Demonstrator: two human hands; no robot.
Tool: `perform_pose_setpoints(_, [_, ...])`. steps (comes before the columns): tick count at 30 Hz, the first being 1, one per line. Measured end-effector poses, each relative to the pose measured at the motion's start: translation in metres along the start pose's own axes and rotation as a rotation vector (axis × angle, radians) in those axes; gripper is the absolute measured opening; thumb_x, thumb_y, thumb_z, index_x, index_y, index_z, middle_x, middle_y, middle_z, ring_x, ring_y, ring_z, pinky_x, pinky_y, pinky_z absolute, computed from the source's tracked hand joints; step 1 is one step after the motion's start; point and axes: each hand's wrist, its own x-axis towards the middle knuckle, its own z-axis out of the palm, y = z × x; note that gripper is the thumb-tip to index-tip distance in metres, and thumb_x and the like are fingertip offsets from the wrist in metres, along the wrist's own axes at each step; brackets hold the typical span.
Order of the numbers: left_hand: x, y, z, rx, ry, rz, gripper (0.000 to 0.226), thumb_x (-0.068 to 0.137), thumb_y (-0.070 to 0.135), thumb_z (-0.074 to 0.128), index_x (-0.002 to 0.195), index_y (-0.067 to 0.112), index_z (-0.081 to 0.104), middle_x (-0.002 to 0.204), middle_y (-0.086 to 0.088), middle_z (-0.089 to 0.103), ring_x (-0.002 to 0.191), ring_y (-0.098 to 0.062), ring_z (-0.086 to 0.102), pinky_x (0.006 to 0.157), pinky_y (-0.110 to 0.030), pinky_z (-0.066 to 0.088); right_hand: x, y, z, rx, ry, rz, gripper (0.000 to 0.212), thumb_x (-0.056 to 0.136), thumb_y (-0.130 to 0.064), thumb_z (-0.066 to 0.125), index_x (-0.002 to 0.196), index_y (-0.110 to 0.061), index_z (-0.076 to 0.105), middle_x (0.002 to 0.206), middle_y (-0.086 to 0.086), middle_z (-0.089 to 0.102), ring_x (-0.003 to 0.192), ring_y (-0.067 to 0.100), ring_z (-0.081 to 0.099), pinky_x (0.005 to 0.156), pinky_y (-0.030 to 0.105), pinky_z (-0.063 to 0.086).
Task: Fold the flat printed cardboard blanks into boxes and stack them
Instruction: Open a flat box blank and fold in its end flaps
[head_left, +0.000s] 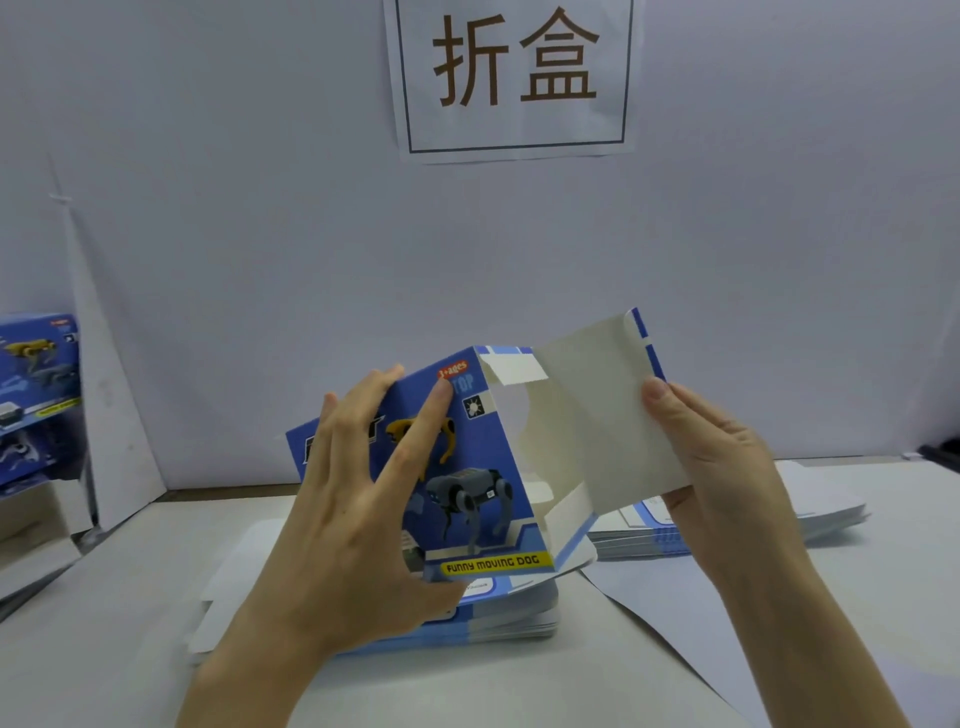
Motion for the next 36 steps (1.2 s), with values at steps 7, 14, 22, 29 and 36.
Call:
perform_pose_setpoints(7, [0.001, 0.001, 0.003, 0.010, -0.002, 0.033, 0.136, 0.038, 0.046, 0.092, 0.147, 0.020, 0.015, 0.146, -0.012, 0.021, 0.135, -0.031, 0.024, 0.091, -0.068, 0.042, -0.001, -0.008, -0.004, -0.074, -0.024, 0.012, 0.031, 0.055, -0.044, 0.072, 0.076, -0.022, 0.079, 0.078, 0.000, 0.074, 0.061, 0.008, 0.065, 0.048, 0.020, 0.051])
perform_pose_setpoints(14, [0.000, 0.005, 0.002, -0.021, -0.007, -0.022, 0.135, 0.037, 0.045, 0.093, 0.147, 0.017, 0.020, 0.146, -0.009, 0.020, 0.131, -0.029, 0.027, 0.086, -0.066, 0.047, -0.004, -0.010, 0.000, -0.013, -0.077, -0.034, 0.029, 0.064, -0.044, 0.066, 0.077, -0.022, 0.078, 0.076, -0.003, 0.071, 0.061, 0.007, 0.062, 0.048, 0.017, 0.048])
perform_pose_setpoints(22, [0.001, 0.013, 0.006, 0.047, 0.066, -0.069, 0.114, 0.058, 0.073, 0.062, 0.149, 0.022, 0.017, 0.143, -0.020, 0.026, 0.139, -0.033, 0.026, 0.114, -0.063, 0.006, -0.029, 0.004, 0.032, -0.347, -0.356, -0.445, 0.039, 0.091, -0.021, 0.050, 0.124, -0.038, 0.059, 0.115, -0.016, 0.068, 0.103, -0.001, 0.062, 0.076, 0.011, 0.048])
perform_pose_setpoints(29, [-0.001, 0.012, 0.005, 0.072, 0.063, -0.079, 0.117, 0.056, 0.072, 0.065, 0.149, 0.020, 0.018, 0.142, -0.024, 0.029, 0.138, -0.036, 0.027, 0.117, -0.056, 0.001, -0.037, 0.016, 0.047, -0.490, -0.403, -0.505, 0.046, 0.096, -0.023, 0.039, 0.140, -0.035, 0.045, 0.139, -0.023, 0.050, 0.132, 0.002, 0.043, 0.106, 0.034, 0.042])
perform_pose_setpoints(36, [0.000, 0.014, 0.005, 0.045, 0.062, -0.082, 0.112, 0.059, 0.073, 0.062, 0.149, 0.020, 0.021, 0.142, -0.023, 0.029, 0.138, -0.035, 0.026, 0.116, -0.057, 0.003, -0.039, 0.013, 0.044, -0.516, -0.481, -0.438, 0.049, 0.095, -0.039, 0.044, 0.144, -0.040, 0.038, 0.145, -0.019, 0.045, 0.137, 0.009, 0.038, 0.109, 0.043, 0.039])
